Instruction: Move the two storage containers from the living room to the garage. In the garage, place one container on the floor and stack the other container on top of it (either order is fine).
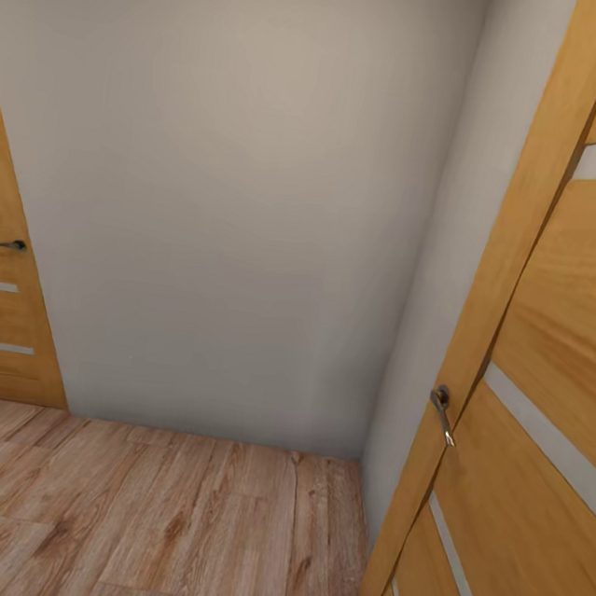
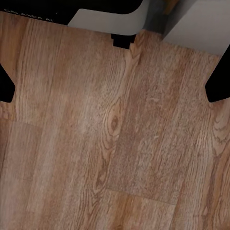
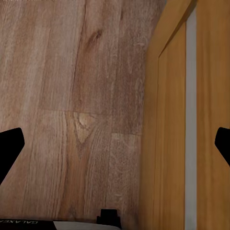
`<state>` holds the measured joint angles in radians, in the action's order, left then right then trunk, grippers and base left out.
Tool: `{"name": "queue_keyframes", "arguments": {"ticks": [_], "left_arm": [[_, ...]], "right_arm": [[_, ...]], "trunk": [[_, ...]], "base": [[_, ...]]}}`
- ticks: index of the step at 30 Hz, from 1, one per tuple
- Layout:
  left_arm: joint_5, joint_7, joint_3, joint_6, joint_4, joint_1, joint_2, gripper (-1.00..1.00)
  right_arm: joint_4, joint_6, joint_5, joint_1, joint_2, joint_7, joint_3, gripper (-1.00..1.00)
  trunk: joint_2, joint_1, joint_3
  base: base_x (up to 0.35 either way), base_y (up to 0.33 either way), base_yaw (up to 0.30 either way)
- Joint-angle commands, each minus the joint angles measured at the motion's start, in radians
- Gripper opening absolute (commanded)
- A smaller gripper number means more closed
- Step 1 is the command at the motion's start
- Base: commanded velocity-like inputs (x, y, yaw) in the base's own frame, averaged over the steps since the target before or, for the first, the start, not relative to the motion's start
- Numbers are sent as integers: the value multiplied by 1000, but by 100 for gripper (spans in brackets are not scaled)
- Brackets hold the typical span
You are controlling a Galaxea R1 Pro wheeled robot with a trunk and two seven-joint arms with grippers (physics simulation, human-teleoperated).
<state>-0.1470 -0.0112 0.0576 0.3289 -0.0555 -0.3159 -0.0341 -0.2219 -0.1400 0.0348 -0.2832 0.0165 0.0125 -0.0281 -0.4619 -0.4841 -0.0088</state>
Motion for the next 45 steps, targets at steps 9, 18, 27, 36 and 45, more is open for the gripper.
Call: {"name": "queue_keyframes", "arguments": {"ticks": [9, 18, 27, 36, 45], "left_arm": [[0, 0, 5, 7, -4, -2, 0, 100], [0, 0, 5, 7, -4, -2, 0, 100], [0, 0, 5, 7, -4, -2, 0, 100], [0, 1, 5, 7, -4, -2, 0, 100], [1, -2, 2, 8, -5, 5, 11, 100]], "right_arm": [[1, -4, 4, -1, 0, 2, -3, 100], [1, -4, 4, -1, 0, 2, -3, 100], [1, -4, 4, -1, 0, 2, -3, 100], [1, -4, 4, -1, 0, 2, -3, 100], [1, -3, 3, -2, -11, 3, -6, 100]], "trunk": [[-1, 0, -1], [-1, 0, -1], [-1, 0, -1], [-1, 0, -1], [-1, 0, -1]], "base": [[0, 0, 0], [106, 0, 0], [80, 0, 0], [1, 37, 0], [0, 1, 0]]}}
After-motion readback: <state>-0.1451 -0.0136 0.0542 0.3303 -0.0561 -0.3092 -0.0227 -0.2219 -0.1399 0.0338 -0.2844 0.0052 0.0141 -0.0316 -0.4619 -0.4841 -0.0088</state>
